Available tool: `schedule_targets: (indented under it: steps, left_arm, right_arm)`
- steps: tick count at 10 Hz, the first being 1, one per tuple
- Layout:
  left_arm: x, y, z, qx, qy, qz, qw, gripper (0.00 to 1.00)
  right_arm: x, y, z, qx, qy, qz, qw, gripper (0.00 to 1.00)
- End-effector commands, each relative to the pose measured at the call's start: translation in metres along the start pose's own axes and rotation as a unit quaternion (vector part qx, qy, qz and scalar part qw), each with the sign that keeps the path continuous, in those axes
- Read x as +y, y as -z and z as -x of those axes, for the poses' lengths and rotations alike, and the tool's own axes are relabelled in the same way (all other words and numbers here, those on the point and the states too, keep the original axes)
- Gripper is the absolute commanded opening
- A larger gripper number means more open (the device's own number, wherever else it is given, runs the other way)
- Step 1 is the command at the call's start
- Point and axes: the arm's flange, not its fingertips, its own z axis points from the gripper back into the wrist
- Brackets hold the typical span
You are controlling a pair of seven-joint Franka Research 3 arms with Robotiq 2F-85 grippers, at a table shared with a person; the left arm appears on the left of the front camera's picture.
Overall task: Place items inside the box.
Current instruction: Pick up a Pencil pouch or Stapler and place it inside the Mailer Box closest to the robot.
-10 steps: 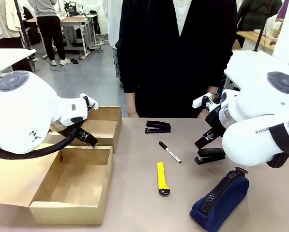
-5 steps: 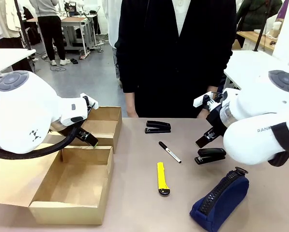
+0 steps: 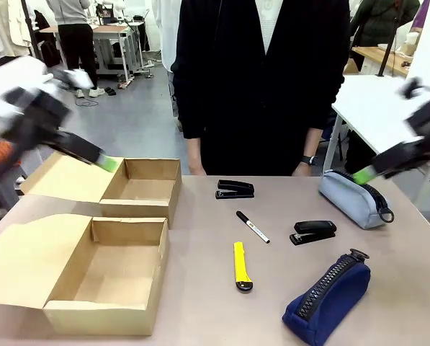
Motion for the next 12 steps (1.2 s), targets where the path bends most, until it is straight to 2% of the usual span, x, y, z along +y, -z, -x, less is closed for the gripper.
schedule_targets:
  steps: [1, 2, 3, 4, 5, 6, 7, 12]
  left_arm:
    - [0.085, -0.077, 0.053, -0.046, -0.175, 0.015, 0.983, 1.0]
    - [0.135, -0.107, 0.086, -0.097, -0.266, 0.048, 0.958, 1.0]
    - [0.177, -0.123, 0.124, -0.159, -0.331, 0.117, 0.923, 1.0]
    - [0.194, -0.123, 0.169, -0.289, -0.421, 0.156, 0.846, 1.0]
    - [0.2, -0.115, 0.201, -0.384, -0.489, 0.169, 0.765, 1.0]
    - [0.197, -0.097, 0.212, -0.413, -0.512, 0.172, 0.733, 1.0]
    - [0.196, -0.144, 0.212, -0.172, -0.372, 0.099, 0.907, 1.0]
    - [0.196, -0.144, 0.212, -0.172, -0.372, 0.099, 0.907, 1.0]
  right_arm:
    - [-0.095, -0.059, 0.062, -0.11, 0.263, -0.115, 0.952, 1.0]
    - [-0.141, -0.076, 0.093, -0.157, 0.338, -0.152, 0.915, 1.0]
    - [-0.187, -0.089, 0.124, -0.214, 0.401, -0.186, 0.871, 1.0]
    - [-0.227, -0.093, 0.154, -0.27, 0.451, -0.202, 0.826, 1.0]
    - [-0.249, -0.089, 0.17, -0.286, 0.493, -0.212, 0.794, 1.0]
    - [-0.252, -0.083, 0.174, -0.308, 0.492, -0.173, 0.795, 1.0]
    - [-0.225, -0.103, 0.201, -0.151, 0.381, -0.137, 0.902, 1.0]
    - [-0.225, -0.103, 0.201, -0.151, 0.381, -0.137, 0.902, 1.0]
